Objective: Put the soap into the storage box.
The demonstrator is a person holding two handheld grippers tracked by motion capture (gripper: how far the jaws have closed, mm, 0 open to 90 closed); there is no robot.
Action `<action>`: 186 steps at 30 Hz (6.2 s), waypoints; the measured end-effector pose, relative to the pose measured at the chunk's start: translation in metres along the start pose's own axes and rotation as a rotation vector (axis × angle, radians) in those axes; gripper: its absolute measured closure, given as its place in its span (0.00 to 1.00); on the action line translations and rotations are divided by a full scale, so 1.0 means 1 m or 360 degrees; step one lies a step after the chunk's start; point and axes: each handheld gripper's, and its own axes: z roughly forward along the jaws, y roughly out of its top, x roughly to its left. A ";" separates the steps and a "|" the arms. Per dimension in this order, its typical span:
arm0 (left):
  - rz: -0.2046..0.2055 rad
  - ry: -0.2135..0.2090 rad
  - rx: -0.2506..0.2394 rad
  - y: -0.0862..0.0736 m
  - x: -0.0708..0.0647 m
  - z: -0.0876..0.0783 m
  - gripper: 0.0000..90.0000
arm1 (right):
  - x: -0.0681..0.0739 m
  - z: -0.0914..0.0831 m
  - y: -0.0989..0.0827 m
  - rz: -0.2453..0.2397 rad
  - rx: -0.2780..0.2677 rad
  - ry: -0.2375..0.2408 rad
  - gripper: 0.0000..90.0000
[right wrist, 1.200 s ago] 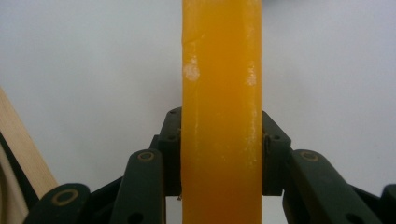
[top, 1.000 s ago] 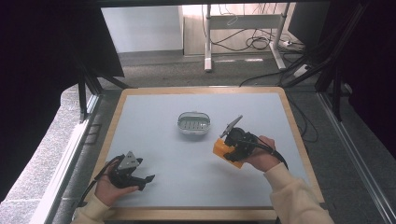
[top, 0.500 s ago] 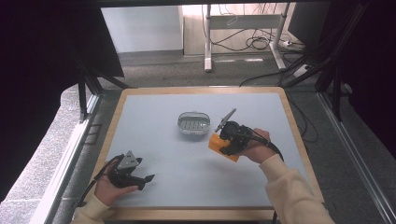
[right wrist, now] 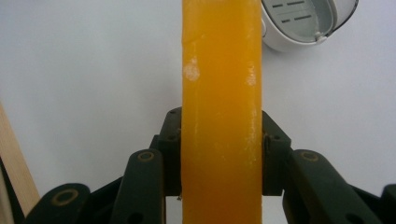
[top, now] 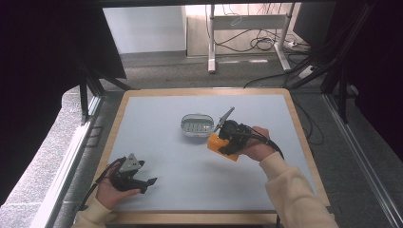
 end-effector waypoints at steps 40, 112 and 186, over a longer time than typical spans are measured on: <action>0.0008 -0.0011 -0.0006 0.000 0.000 -0.001 0.22 | -0.033 0.001 0.046 -0.0085 -0.0047 0.0020 0.69; 0.0003 -0.0031 0.0003 0.000 0.001 0.002 0.22 | -0.091 0.068 0.112 -0.0162 0.0022 0.0148 0.69; 0.0008 -0.0002 0.0000 0.000 0.000 0.000 0.22 | -0.064 0.024 -0.005 0.0329 -0.0535 -0.0067 0.30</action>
